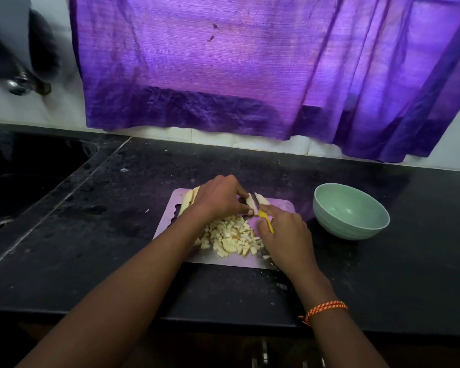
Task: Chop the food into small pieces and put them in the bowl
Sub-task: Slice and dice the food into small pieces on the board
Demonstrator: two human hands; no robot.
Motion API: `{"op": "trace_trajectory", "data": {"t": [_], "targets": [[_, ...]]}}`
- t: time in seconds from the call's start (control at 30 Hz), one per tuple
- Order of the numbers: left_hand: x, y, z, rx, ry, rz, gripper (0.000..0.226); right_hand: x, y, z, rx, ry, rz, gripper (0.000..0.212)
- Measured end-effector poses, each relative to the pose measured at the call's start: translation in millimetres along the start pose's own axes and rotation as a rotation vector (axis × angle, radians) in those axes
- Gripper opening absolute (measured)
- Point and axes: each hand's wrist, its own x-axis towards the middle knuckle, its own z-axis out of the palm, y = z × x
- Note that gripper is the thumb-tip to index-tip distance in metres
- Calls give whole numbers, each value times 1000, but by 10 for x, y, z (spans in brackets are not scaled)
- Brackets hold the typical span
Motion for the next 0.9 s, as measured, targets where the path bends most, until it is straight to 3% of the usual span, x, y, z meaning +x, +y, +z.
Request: {"op": "trace_trajectory", "data": {"t": [0.17,0.5,0.9], "targets": [[23,-20,34,-1,0,0,38,5,-28,-4,-53,-22,-23,37],[28,19,67,55,-11,-16,38,-13,-52,-37,-17,-75,-28,29],[9,48,29,64,-21,-2,44,-575,189,-235,4,-36,3,39]]}}
